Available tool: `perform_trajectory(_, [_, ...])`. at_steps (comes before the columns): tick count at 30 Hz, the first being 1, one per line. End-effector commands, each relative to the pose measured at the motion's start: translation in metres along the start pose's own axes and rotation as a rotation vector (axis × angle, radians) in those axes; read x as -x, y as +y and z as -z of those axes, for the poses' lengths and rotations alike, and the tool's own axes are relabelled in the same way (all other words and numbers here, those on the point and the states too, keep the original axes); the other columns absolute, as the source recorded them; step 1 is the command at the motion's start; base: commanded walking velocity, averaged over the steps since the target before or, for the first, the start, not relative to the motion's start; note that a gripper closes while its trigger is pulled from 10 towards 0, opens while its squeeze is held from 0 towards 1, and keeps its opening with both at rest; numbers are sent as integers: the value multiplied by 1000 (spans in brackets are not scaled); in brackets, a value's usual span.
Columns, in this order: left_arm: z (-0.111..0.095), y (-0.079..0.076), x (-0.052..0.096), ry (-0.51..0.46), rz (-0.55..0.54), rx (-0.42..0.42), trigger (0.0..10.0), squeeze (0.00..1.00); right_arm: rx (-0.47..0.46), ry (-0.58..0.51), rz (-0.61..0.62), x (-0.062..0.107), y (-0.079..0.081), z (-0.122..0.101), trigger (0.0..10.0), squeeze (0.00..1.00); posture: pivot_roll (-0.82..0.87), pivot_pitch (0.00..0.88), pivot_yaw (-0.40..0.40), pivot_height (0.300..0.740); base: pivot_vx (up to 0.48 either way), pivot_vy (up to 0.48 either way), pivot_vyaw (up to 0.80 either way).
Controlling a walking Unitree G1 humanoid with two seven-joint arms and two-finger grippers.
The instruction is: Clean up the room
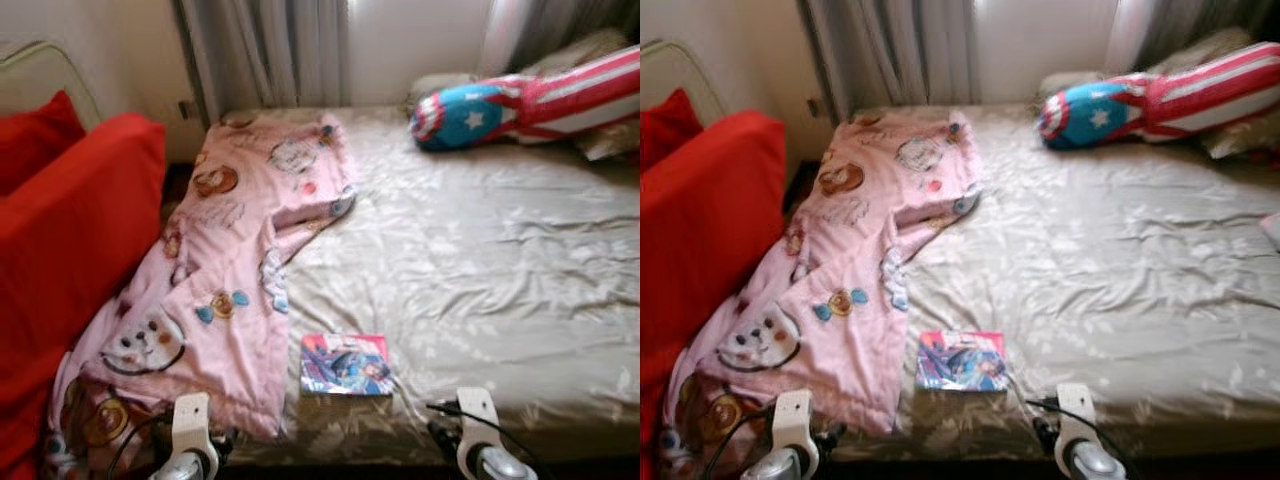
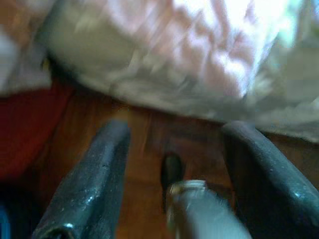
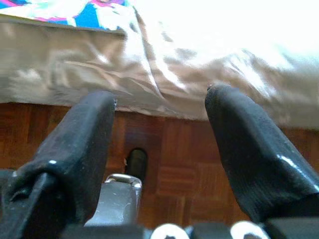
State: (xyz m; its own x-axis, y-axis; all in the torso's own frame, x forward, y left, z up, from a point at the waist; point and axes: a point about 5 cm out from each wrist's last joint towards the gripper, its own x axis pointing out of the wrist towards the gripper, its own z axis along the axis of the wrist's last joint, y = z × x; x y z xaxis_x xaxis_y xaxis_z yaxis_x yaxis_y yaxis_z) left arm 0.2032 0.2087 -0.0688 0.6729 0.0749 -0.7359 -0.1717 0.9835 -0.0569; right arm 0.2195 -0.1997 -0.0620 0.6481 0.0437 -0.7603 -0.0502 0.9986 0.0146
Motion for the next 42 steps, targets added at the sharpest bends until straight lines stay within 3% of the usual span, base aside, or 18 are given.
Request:
perform_trajectory(1, [0,-3,0,-2,4,-5,10000,0,7,16,5,2,-4,6,10000,0,-96,55,-12,740,0,0,0])
perform_trajectory(12, [6,2,2,5,-9,-16,10000,0,16,18,-19,3,-1,11,10000,0,-64,46,-6,740,0,0,0])
perform_trajectory(14, [12,1,4,14,-6,-19,10000,0,27,15,-20,3,0,11,10000,0,-68,39,0,740,0,0,0])
perform_trajectory(16, [40,-9,11,55,7,-27,10000,0,25,13,-21,3,1,11,10000,0,-79,28,11,740,0,0,400])
perform_trajectory(17, [43,-10,12,61,9,-29,10000,0,25,14,-21,3,1,11,10000,0,-79,28,11,740,0,0,800])
perform_trajectory(42, [43,-16,12,40,25,-43,10000,0,19,28,-28,4,-1,17,10000,0,-66,0,-1,740,79,0,78])
